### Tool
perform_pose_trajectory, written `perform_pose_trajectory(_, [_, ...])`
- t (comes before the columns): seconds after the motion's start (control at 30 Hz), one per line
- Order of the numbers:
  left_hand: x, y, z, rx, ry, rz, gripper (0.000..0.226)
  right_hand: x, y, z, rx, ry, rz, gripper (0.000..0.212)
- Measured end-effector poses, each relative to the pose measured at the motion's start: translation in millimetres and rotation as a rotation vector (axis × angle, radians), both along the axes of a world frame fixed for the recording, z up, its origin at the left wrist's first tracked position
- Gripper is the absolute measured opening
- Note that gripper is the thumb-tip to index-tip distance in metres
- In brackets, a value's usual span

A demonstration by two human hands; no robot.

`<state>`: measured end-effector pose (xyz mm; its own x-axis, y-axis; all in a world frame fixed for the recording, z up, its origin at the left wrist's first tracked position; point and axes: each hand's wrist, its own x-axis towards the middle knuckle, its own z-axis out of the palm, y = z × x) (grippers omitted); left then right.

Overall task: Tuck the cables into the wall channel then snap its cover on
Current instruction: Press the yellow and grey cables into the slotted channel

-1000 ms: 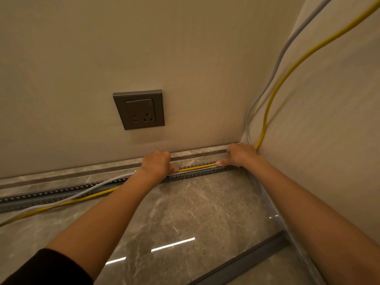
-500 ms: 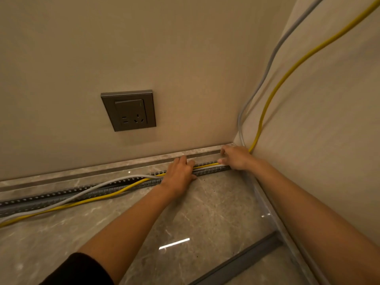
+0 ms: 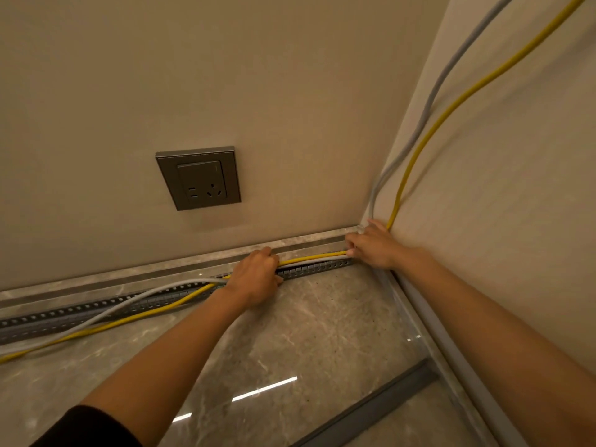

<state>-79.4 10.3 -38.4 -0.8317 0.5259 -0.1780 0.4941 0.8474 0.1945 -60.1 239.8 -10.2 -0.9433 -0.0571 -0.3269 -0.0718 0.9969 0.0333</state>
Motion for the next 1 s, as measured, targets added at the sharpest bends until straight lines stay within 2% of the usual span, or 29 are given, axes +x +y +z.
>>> perform_pose_trajectory(0.17, [-0.7, 0.5, -7.1, 0.04, 0.039, 0.004, 0.034, -11.6, -3.5, 2.2, 0.076, -0.038, -0.036, 0.016])
perform_pose_trajectory(0.3, [4.4, 1.0, -18.4, 0.062, 0.163, -0.044, 0.038, -21.3, -5.2, 9.6, 0.118, -0.078, -0.092, 0.038])
perform_pose_trajectory(0.43, [13.5, 1.7, -26.0, 0.048, 0.281, -0.121, 0.055, -28.9, -7.9, 11.8, 0.205, -0.135, -0.098, 0.033])
perform_pose_trajectory(0.5, [13.1, 0.7, -31.0, 0.03, 0.347, -0.184, 0.066, -32.9, -8.5, 11.4, 0.209, -0.137, -0.117, 0.012])
perform_pose_trajectory(0.53, [10.2, -0.2, -38.0, 0.024, 0.378, -0.191, 0.071, -34.0, -8.8, 9.2, 0.21, -0.132, -0.13, 0.011])
perform_pose_trajectory(0.6, [7.1, -0.2, -38.1, -0.01, 0.387, -0.228, 0.077, -32.8, -10.9, 6.2, 0.263, -0.114, -0.135, 0.025])
perform_pose_trajectory(0.67, [8.0, 2.4, -32.0, 0.012, 0.332, -0.269, 0.072, -29.9, -11.5, 1.3, 0.297, -0.032, -0.141, 0.03])
perform_pose_trajectory(0.77, [1.4, 0.6, -29.6, 0.14, 0.18, -0.189, 0.055, -24.5, -9.2, -3.6, 0.302, 0.054, -0.145, 0.036])
perform_pose_trajectory(0.83, [-0.1, -0.1, -26.2, 0.216, 0.221, -0.202, 0.048, -22.7, -6.8, -5.8, 0.298, 0.078, -0.13, 0.032])
perform_pose_trajectory(0.9, [-1.8, -1.3, -28.3, 0.177, 0.265, -0.243, 0.039, -20.9, -6.9, -5.8, 0.304, 0.071, -0.098, 0.026])
perform_pose_trajectory(1.0, [-4.4, 3.4, -31.5, 0.154, 0.316, -0.245, 0.035, -23.4, -5.8, -6.7, 0.302, 0.067, -0.058, 0.027])
